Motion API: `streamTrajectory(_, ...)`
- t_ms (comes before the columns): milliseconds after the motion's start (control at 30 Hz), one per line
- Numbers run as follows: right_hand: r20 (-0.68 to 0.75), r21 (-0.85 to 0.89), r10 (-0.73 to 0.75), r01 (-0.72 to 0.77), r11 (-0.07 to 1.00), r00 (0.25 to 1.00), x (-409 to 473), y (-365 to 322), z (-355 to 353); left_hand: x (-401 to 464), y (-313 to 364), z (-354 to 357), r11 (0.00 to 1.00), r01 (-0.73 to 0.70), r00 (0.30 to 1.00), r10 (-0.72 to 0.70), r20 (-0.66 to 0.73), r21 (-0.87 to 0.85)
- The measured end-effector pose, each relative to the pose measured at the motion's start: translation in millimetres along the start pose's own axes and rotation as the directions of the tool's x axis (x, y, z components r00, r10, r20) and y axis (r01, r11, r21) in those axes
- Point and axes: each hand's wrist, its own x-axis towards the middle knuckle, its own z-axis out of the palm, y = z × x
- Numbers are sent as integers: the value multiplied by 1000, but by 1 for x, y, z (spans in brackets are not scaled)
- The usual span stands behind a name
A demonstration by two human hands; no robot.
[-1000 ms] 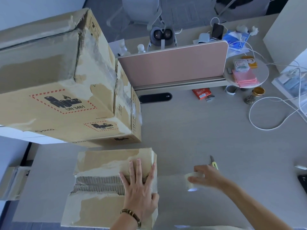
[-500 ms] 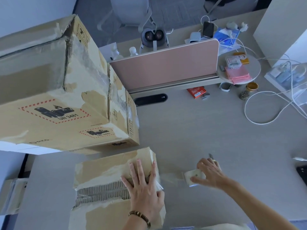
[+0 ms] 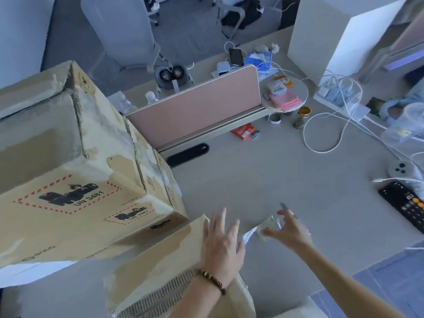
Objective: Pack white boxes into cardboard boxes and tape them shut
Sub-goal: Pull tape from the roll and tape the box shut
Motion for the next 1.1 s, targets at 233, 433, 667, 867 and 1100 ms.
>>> streamTrajectory(233, -129, -4, 54, -55, 998, 990, -23, -6, 18, 98, 12, 11, 981, 27, 781, 99, 617, -192)
streamTrajectory(433, -94, 203, 109, -89, 975, 990, -25, -4, 26, 113, 15, 44, 983, 68, 664, 83, 743, -171)
streamTrajectory(667, -17, 339, 146, -132, 932, 989, -12, 10, 10, 118, 16, 63, 863, 336, 666, 67, 743, -378)
streamTrajectory(867, -233, 84, 115, -97, 992, 966, 7, 37, -18, 122, 14, 70, 895, 300, 669, 49, 742, -330)
streamTrajectory(1100, -121, -158, 99, -118, 980, 988, 37, 50, -23, 124, 20, 68, 888, 323, 666, 33, 745, -328)
